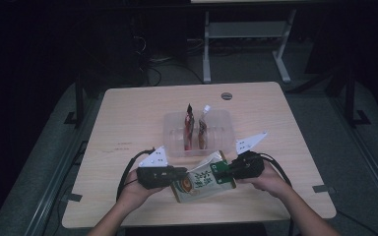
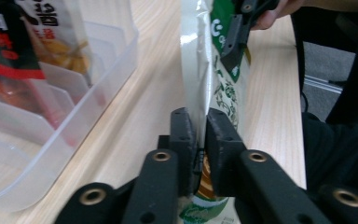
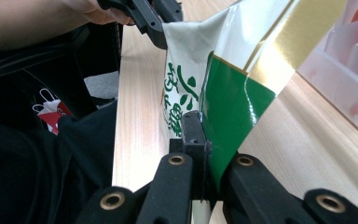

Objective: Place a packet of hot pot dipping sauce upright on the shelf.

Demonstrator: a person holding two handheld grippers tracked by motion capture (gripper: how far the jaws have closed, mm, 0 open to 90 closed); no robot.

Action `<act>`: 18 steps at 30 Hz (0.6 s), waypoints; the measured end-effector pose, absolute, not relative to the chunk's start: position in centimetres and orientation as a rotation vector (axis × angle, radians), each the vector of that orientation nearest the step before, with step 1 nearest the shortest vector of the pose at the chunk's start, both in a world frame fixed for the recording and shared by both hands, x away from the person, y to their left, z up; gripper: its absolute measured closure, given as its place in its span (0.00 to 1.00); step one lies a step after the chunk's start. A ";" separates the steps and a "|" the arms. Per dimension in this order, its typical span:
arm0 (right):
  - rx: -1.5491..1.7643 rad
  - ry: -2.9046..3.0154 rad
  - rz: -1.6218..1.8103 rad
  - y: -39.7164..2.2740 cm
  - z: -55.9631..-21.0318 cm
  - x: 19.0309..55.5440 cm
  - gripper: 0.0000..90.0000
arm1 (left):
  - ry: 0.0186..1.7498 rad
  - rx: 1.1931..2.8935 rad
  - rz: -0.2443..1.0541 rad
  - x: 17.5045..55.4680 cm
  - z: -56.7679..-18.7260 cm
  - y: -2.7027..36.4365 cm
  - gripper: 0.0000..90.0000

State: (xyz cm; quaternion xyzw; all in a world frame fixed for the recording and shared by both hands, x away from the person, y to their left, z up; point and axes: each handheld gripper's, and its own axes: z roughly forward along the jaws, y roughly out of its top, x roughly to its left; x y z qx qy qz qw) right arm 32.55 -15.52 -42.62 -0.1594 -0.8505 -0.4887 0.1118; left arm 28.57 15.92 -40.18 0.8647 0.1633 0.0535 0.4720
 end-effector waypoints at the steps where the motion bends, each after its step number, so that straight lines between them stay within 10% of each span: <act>1: -0.470 -2.500 -1.436 -15.5 -42.6 32.5 1.00 | 0.418 2.100 0.149 28.7 -40.1 16.3 0.87; 18: -0.427 -2.518 -1.565 -15.3 -40.4 32.0 1.00 | 0.466 2.077 0.258 29.3 -38.8 16.1 1.00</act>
